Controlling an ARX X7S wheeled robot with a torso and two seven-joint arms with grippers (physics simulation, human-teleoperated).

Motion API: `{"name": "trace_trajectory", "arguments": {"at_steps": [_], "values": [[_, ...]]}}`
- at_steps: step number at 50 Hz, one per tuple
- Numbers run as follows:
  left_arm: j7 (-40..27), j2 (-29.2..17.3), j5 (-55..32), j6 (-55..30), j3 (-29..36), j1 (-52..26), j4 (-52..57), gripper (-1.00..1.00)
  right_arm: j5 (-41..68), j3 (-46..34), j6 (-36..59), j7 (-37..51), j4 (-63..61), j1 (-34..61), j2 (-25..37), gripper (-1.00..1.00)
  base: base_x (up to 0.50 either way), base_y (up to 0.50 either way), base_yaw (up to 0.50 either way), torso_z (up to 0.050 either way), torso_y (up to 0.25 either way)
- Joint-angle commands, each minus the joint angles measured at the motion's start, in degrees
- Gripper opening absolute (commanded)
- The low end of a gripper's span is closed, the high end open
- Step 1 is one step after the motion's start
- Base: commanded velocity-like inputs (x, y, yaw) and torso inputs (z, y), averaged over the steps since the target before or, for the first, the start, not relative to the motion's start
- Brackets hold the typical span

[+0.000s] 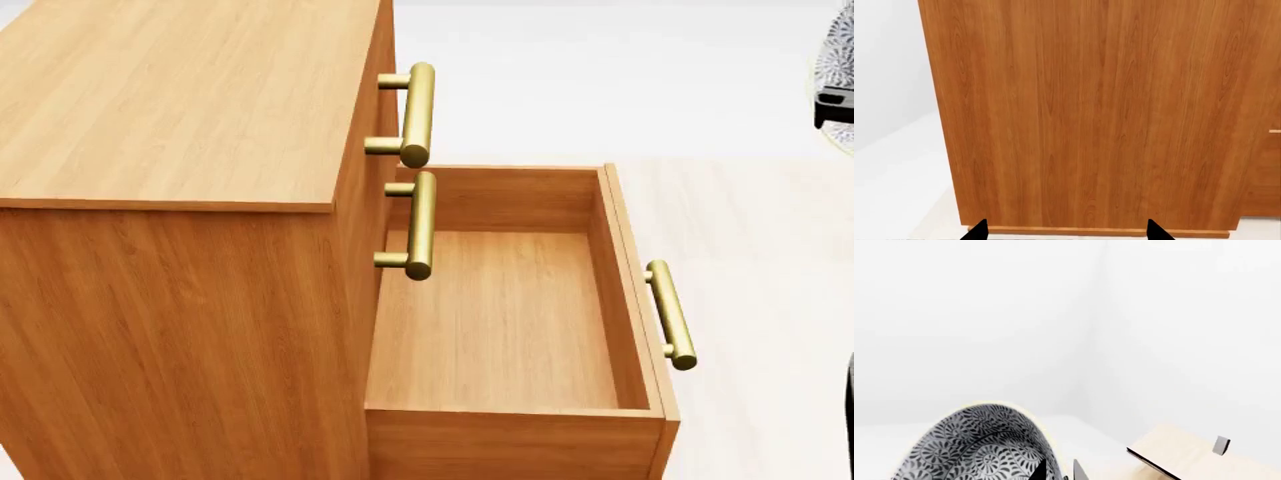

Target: Put the bowl in the bottom drawer of the cabinet and close it.

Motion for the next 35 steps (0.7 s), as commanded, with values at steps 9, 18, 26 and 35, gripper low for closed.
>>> {"name": "trace_trajectory", "arguments": {"at_steps": [9, 18, 26, 35], "values": [[-0.5, -0.5, -0.8, -0.6, 0.0, 0.4, 1.2, 1.00, 0.6, -6.9, -6.4, -7.2, 21.7, 17.2, -5.0, -1.00, 0.00, 0.00, 0.00, 0.000, 0.000], [0.1, -0.2, -0.8, 0.5, 0.2, -0.1, -0.5, 1.00, 0.9, -7.7, -11.0, -8.8, 32.9, 21.9, -8.0, -1.00, 0.00, 0.00, 0.00, 0.000, 0.001], [0.0, -0.1, -0.5, 0.7, 0.4, -0.3, -1.0, 1.00, 1.3, -8.6, -16.0, -11.8, 44.8, 26.5, -10.1, -1.00, 0.00, 0.00, 0.00, 0.000, 0.000], [-0.3, -0.4, -0.6, 0.3, 0.5, -0.2, -0.3, 1.00, 1.1, -10.6, -22.6, -16.5, 59.3, 30.7, -12.3, -1.00, 0.00, 0.00, 0.00, 0.000, 0.001]]}}
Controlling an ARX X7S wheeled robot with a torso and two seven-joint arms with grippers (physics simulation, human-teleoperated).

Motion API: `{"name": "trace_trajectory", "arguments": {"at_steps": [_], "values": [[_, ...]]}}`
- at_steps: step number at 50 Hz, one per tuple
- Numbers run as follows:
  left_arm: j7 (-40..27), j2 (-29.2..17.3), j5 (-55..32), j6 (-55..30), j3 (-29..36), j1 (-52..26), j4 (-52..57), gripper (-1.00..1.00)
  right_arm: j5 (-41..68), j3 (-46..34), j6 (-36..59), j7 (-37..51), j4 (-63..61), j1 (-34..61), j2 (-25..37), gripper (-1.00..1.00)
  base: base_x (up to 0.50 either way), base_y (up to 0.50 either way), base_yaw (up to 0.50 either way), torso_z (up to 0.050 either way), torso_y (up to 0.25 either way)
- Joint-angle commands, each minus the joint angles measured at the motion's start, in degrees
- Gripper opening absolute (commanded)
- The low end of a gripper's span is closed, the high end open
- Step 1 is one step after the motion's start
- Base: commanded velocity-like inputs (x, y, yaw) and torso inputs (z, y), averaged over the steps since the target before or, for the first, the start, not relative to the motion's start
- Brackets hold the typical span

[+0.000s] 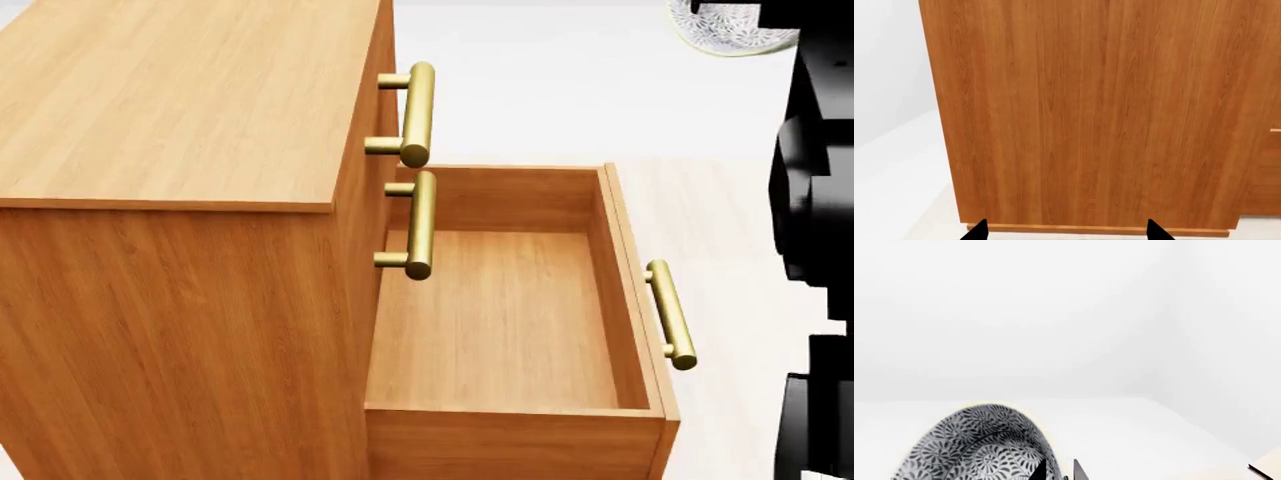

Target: Put the bowl in the bottom drawer of the cabinet and close it.

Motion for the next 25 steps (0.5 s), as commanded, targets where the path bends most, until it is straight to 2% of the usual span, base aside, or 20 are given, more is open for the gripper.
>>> {"name": "trace_trajectory", "arguments": {"at_steps": [1, 8, 25], "values": [[-0.2, -0.2, 0.0, -0.1, 0.2, 0.0, 0.2, 1.00, -0.9, -2.0, -8.0, -4.7, 17.3, 6.3, -2.9, -1.00, 0.00, 0.00, 0.00, 0.000, 0.000], [-0.3, -0.2, 0.5, 0.0, 0.4, -0.1, 0.0, 1.00, -1.8, -2.7, -19.7, -7.9, 39.3, 13.7, -5.7, -1.00, 0.00, 0.00, 0.00, 0.000, 0.000], [-0.2, -0.3, 0.2, 0.3, 0.6, -0.3, -0.5, 1.00, -4.9, -0.4, -19.0, -10.3, 39.7, 11.8, -8.3, -1.00, 0.00, 0.00, 0.00, 0.000, 0.001]]}}
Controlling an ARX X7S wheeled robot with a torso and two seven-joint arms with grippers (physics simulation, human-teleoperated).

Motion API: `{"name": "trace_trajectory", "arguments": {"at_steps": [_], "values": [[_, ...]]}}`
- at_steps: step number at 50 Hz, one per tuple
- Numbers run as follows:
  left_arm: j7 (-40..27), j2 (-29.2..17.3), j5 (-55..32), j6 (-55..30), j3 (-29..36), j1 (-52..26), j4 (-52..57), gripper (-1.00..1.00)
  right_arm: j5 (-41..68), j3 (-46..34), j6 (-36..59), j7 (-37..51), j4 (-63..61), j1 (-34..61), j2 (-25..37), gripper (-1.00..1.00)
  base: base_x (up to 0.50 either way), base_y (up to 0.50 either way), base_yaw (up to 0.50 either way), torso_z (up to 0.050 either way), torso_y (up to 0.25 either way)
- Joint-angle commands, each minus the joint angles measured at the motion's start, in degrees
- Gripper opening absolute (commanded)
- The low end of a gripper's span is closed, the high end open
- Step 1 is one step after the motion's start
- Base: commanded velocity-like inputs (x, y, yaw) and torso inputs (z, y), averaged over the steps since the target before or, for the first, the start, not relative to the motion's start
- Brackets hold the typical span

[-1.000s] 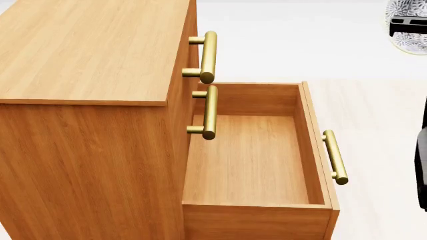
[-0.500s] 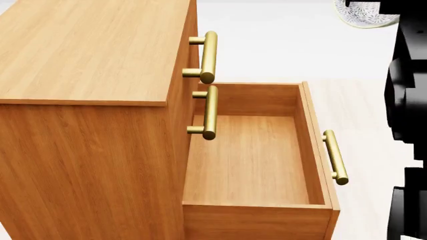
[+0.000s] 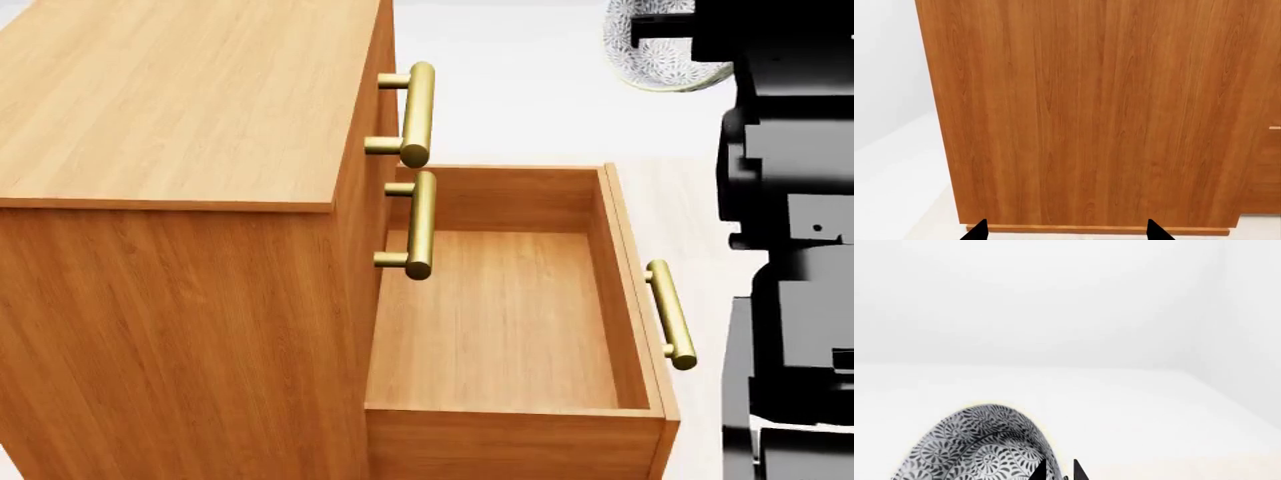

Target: Put the bowl in the bottom drawer of the cabinet and close it.

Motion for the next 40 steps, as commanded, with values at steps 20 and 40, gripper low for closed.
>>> {"name": "trace_trajectory", "arguments": {"at_steps": [20, 40], "values": [[-0.6, -0.7, -0.3, -0.7, 0.4, 0.3, 1.4, 1.00, -5.7, 1.4, -1.5, -5.0, 3.9, -2.8, -4.7, -1.00, 0.00, 0.00, 0.00, 0.000, 0.001], [-0.4, -0.5, -0.5, 0.2, 0.5, -0.1, 0.1, 1.00, -6.5, 0.9, -1.3, -7.0, 3.9, -6.0, -6.4, -1.00, 0.00, 0.00, 0.00, 0.000, 0.000]]}}
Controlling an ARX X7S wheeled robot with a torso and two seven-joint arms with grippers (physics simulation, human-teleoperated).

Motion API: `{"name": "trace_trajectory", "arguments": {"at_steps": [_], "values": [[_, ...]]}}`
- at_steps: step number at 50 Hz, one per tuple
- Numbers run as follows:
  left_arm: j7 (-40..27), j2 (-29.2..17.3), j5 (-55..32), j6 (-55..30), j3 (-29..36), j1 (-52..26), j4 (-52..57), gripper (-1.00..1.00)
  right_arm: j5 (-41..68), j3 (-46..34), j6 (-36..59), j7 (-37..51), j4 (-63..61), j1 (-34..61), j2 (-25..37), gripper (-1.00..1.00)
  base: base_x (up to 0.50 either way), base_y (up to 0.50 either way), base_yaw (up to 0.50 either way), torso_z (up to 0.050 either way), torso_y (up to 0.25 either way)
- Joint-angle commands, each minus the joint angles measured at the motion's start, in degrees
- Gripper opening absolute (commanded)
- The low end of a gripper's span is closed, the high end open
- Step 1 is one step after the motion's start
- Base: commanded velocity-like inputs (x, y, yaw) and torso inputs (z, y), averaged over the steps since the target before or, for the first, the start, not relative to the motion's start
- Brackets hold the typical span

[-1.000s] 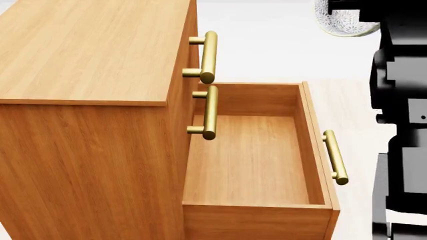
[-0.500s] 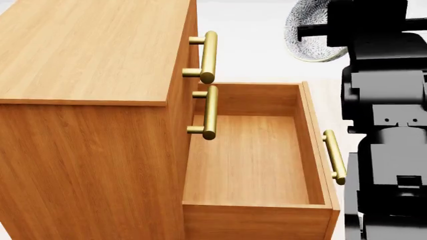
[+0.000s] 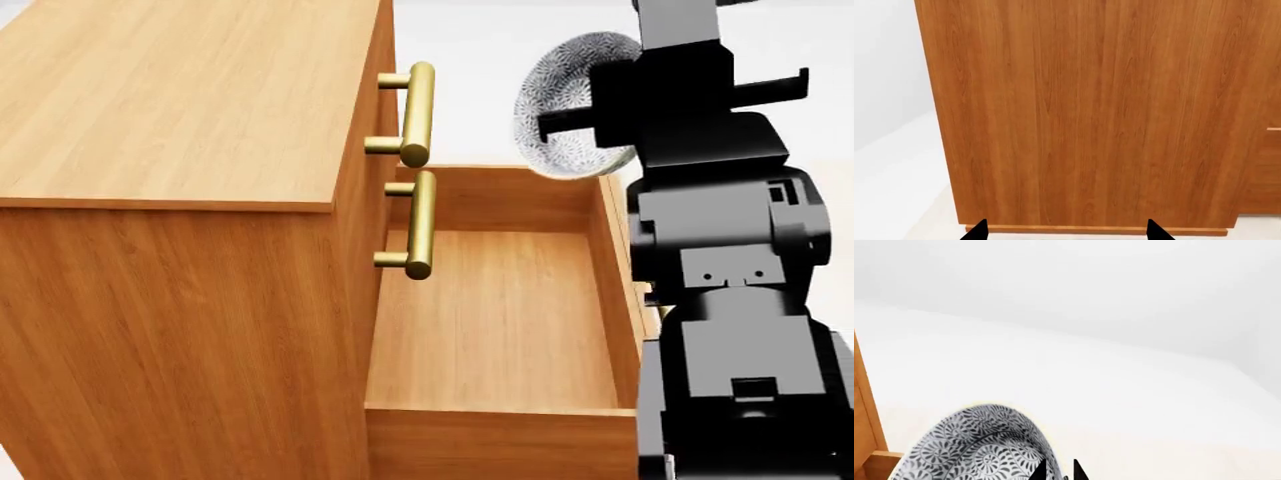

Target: Put the bowl in the bottom drawer of the cabinet and close it.

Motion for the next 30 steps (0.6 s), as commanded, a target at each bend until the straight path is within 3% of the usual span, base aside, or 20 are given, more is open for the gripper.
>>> {"name": "trace_trajectory", "arguments": {"at_steps": [1, 30], "values": [[0.1, 0.1, -0.1, 0.4, 0.1, -0.2, -0.6, 1.00, -1.0, -0.1, -0.1, -1.2, -0.1, -1.5, -1.0, -1.00, 0.00, 0.00, 0.00, 0.000, 0.000], [-0.3, -0.4, -0.4, 0.2, 0.4, 0.0, 0.2, 1.00, -0.7, 0.7, -0.1, -2.1, -0.1, -4.3, -2.0, -1.00, 0.00, 0.00, 0.00, 0.000, 0.000]]}}
